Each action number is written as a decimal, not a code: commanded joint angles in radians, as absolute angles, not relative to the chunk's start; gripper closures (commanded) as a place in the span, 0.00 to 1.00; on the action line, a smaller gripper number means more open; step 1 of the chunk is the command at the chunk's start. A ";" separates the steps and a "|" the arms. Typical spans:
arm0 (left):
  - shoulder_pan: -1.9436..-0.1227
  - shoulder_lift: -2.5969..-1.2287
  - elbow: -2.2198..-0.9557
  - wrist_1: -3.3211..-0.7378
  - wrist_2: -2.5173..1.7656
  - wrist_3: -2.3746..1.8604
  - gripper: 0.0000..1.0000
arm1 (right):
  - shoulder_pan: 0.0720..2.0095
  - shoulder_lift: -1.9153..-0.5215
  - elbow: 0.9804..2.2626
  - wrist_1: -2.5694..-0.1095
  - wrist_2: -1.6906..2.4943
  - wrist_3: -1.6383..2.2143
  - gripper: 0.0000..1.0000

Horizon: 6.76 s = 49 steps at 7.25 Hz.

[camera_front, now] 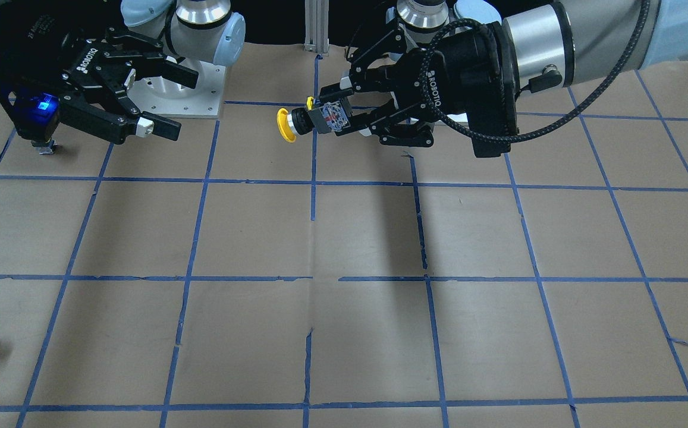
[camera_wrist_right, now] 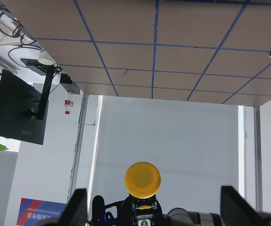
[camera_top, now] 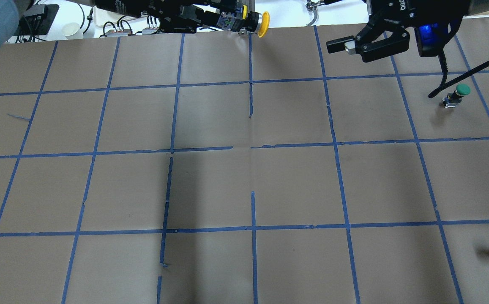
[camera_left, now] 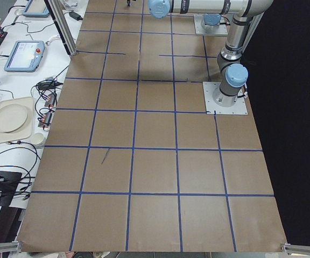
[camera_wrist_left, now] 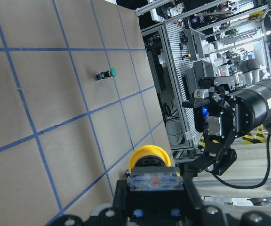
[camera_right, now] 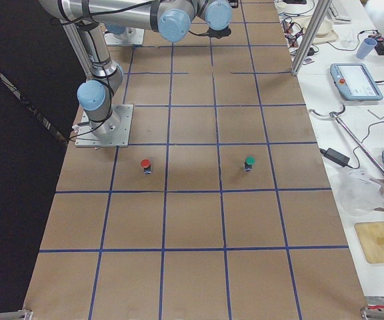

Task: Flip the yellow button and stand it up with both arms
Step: 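Carry the button up toward the right gripper while the right gripper approaches, then grasp the yellow button with the right gripper beside the left gripper, then open the left gripper and pull it back while the right gripper holds the button, then move the right gripper down, turning the button cap upward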

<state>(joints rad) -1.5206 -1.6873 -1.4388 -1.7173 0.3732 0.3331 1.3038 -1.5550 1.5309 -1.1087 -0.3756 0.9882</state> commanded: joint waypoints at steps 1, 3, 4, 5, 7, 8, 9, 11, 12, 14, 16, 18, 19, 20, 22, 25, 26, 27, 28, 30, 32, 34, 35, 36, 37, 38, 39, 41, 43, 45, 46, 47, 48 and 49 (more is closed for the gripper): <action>-1.529 -1.693 -1.445 -1.525 0.307 0.104 0.91 | 1.312 -1.554 1.542 -1.104 -0.266 1.002 0.00; -1.563 -1.692 -1.457 -1.473 0.286 0.008 0.91 | 1.344 -1.555 1.548 -1.103 -0.204 1.023 0.00; -1.568 -1.689 -1.454 -1.473 0.256 -0.045 0.91 | 1.368 -1.554 1.548 -1.104 -0.198 1.029 0.00; -1.568 -1.680 -1.459 -1.470 0.244 -0.055 0.91 | 1.368 -1.554 1.548 -1.103 -0.168 1.044 0.00; -1.568 -1.678 -1.462 -1.470 0.206 -0.060 0.91 | 1.367 -1.551 1.546 -1.117 -0.129 1.051 0.00; -1.568 -1.675 -1.473 -1.470 0.172 -0.051 0.91 | 1.365 -1.552 1.548 -1.115 -0.102 1.051 0.00; -1.566 -1.671 -1.489 -1.465 0.140 -0.043 0.91 | 1.367 -1.562 1.548 -1.108 -0.101 1.052 0.00; -1.566 -1.671 -1.512 -1.424 0.118 -0.043 0.91 | 1.368 -1.583 1.546 -1.108 -0.100 1.090 0.00; -1.566 -1.671 -1.513 -1.422 0.114 -0.044 0.91 | 1.368 -1.597 1.546 -1.106 -0.100 1.094 0.00; -1.565 -1.671 -1.516 -1.416 0.115 -0.043 0.91 | 1.368 -1.603 1.548 -1.104 -0.100 1.094 0.00; -1.565 -1.667 -1.519 -1.414 0.117 -0.051 0.91 | 1.368 -1.603 1.548 -1.104 -0.094 1.094 0.26; -1.565 -1.667 -1.520 -1.414 0.117 -0.048 0.91 | 1.368 -1.601 1.548 -1.104 -0.074 1.094 0.58; -1.565 -1.667 -1.520 -1.414 0.117 -0.046 0.91 | 1.368 -1.600 1.549 -1.104 -0.074 1.094 0.70; -1.565 -1.667 -1.520 -1.414 0.117 -0.046 0.91 | 1.368 -1.600 1.549 -1.104 -0.072 1.092 0.82; -1.565 -1.666 -1.520 -1.416 0.120 -0.061 0.49 | 1.368 -1.600 1.549 -1.106 -0.072 1.094 0.91; -1.565 -1.661 -1.519 -1.414 0.126 -0.099 0.01 | 1.364 -1.597 1.548 -1.106 -0.061 1.095 0.92; -1.559 -1.661 -1.516 -1.414 0.127 -0.109 0.01 | 1.359 -1.595 1.548 -1.108 -0.061 1.097 0.92; -1.548 -1.663 -1.502 -1.417 0.135 -0.135 0.01 | 1.352 -1.592 1.546 -1.114 -0.069 1.100 0.92; -1.543 -1.661 -1.490 -1.414 0.252 -0.158 0.01 | 1.326 -1.591 1.546 -1.124 -0.089 1.100 0.92; -1.536 -1.658 -1.477 -1.416 0.479 -0.158 0.01 | 1.234 -1.591 1.545 -1.132 -0.173 1.088 0.92; -1.548 -1.667 -1.445 -1.422 0.849 -0.156 0.01 | 1.232 -1.589 1.546 -1.251 -0.431 1.066 0.92; -1.587 -1.672 -1.433 -1.480 1.208 -0.127 0.01 | 1.230 -1.589 1.548 -1.237 -0.728 0.793 0.92; -1.604 -1.658 -1.443 -1.482 1.345 -0.120 0.01 | 1.230 -1.592 1.548 -1.235 -0.852 0.643 0.92; -1.606 -1.654 -1.456 -1.512 1.435 -0.051 0.01 | 1.230 -1.591 1.549 -1.233 -1.002 0.465 0.92; -1.582 -1.655 -1.454 -1.535 1.512 0.012 0.01 | 1.230 -1.592 1.549 -1.235 -1.164 0.231 0.92; -1.565 -1.672 -1.457 -1.537 1.549 0.056 0.01 | 1.230 -1.595 1.549 -1.238 -1.266 -0.042 0.93; -1.563 -1.674 -1.463 -1.539 1.549 0.060 0.01 | 1.221 -1.594 1.560 -1.255 -1.357 -0.278 0.93; -1.562 -1.637 -1.486 -1.566 1.593 0.108 0.01 | 1.168 -1.594 1.639 -1.424 -1.497 -0.612 0.94; -1.563 -1.654 -1.471 -1.555 1.595 0.126 0.00 | 1.051 -1.594 1.773 -1.630 -1.491 -1.003 0.94; -1.558 -1.654 -1.476 -1.557 1.585 0.129 0.01 | 0.949 -1.594 1.909 -1.863 -1.485 -1.445 0.94; -1.557 -1.654 -1.476 -1.557 1.586 0.129 0.01 | 0.878 -1.592 1.940 -1.884 -1.451 -1.594 0.93; -1.557 -1.654 -1.479 -1.557 1.588 0.129 0.01 | 0.829 -1.585 1.944 -1.899 -1.383 -1.755 0.92; -1.562 -1.652 -1.479 -1.559 1.585 0.129 0.01 | 0.815 -1.554 1.941 -1.948 -1.371 -1.901 0.92; -1.562 -1.652 -1.479 -1.559 1.583 0.129 0.01 | 0.808 -1.504 1.930 -1.969 -1.370 -1.958 0.92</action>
